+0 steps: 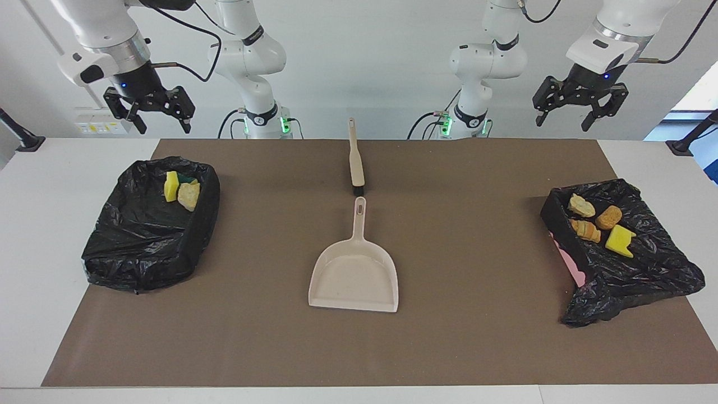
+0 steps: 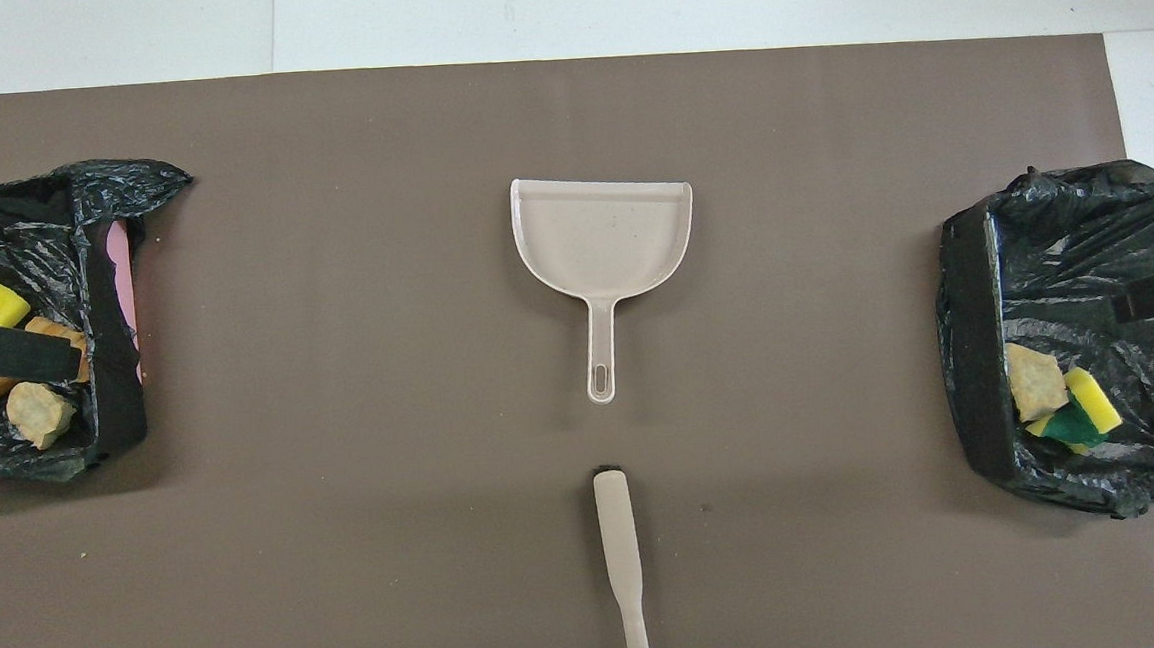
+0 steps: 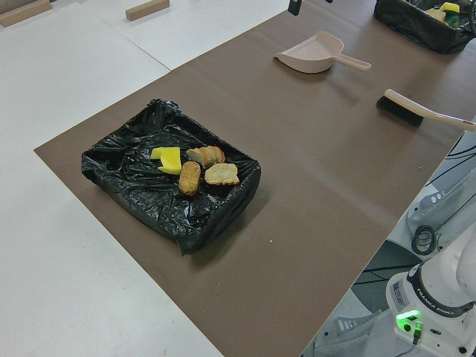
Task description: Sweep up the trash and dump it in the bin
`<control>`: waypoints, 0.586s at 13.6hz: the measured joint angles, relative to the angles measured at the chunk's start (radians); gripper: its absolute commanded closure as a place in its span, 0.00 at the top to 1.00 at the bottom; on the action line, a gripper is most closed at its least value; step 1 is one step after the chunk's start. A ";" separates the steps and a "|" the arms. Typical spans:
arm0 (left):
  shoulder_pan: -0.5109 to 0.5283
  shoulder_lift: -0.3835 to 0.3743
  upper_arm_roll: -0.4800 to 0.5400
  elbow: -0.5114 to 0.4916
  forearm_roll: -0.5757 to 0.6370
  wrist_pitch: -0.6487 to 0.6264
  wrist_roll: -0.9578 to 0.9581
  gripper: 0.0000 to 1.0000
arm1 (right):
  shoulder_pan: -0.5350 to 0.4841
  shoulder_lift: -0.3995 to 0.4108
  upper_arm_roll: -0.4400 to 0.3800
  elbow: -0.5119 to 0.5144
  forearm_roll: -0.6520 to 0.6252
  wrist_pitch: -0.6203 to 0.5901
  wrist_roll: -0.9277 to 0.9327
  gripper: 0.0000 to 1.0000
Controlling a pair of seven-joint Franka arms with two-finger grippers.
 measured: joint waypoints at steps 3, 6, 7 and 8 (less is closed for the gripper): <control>0.000 0.000 0.000 0.000 0.000 -0.003 0.000 1.00 | 0.000 0.000 0.000 0.000 0.000 0.000 0.000 1.00; 0.000 0.000 0.000 0.000 0.000 -0.005 0.000 1.00 | 0.000 0.000 0.000 -0.001 0.000 0.000 0.000 1.00; 0.000 0.000 0.000 0.000 0.000 -0.008 -0.001 1.00 | 0.000 0.000 0.000 -0.001 0.000 0.000 0.005 1.00; 0.000 0.000 0.000 0.000 0.000 -0.012 -0.001 1.00 | 0.000 0.000 0.000 -0.001 0.000 0.000 0.015 1.00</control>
